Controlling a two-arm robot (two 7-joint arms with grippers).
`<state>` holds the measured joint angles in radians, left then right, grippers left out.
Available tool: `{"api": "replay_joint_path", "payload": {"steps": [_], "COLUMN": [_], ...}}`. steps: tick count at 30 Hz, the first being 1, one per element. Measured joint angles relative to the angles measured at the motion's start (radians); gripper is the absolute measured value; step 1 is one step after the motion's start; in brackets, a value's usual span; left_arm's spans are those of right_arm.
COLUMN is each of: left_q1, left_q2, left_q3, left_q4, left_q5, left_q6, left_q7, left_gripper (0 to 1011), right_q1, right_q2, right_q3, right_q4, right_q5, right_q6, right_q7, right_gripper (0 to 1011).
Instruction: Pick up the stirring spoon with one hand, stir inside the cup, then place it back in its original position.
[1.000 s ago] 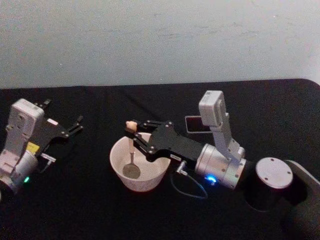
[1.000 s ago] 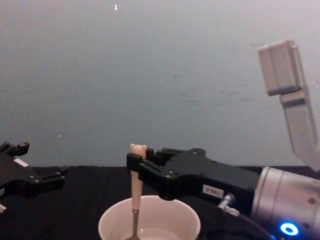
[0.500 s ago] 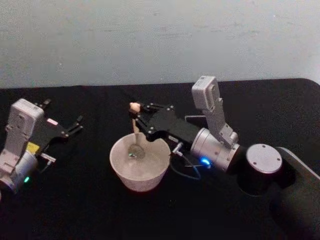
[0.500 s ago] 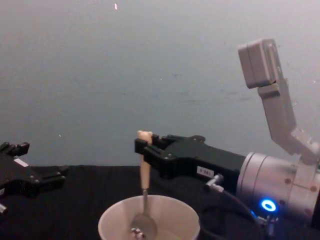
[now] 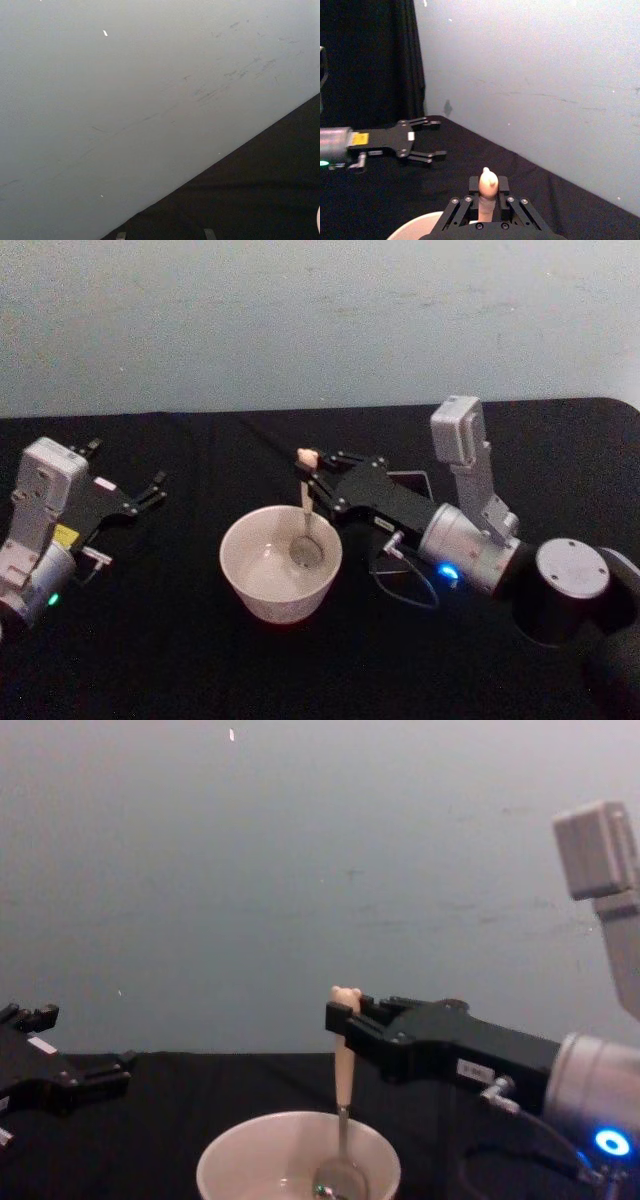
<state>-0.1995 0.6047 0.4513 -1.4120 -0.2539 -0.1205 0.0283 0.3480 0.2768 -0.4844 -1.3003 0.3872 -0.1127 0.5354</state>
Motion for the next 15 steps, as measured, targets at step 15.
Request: {"api": "replay_joint_path", "payload": {"steps": [15], "left_q1": [0.000], "left_q2": [0.000], "left_q3": [0.000], "left_q4": [0.000], "left_q5": [0.000], "left_q6": [0.000], "left_q7": [0.000], "left_gripper": [1001], "right_q1": [-0.088], "right_q2": [0.072], "right_q3": [-0.031], "right_q4": [-0.144], "right_q5": [0.078], "right_q6": [0.045], "right_q7": [0.065], "right_gripper": [214]}}
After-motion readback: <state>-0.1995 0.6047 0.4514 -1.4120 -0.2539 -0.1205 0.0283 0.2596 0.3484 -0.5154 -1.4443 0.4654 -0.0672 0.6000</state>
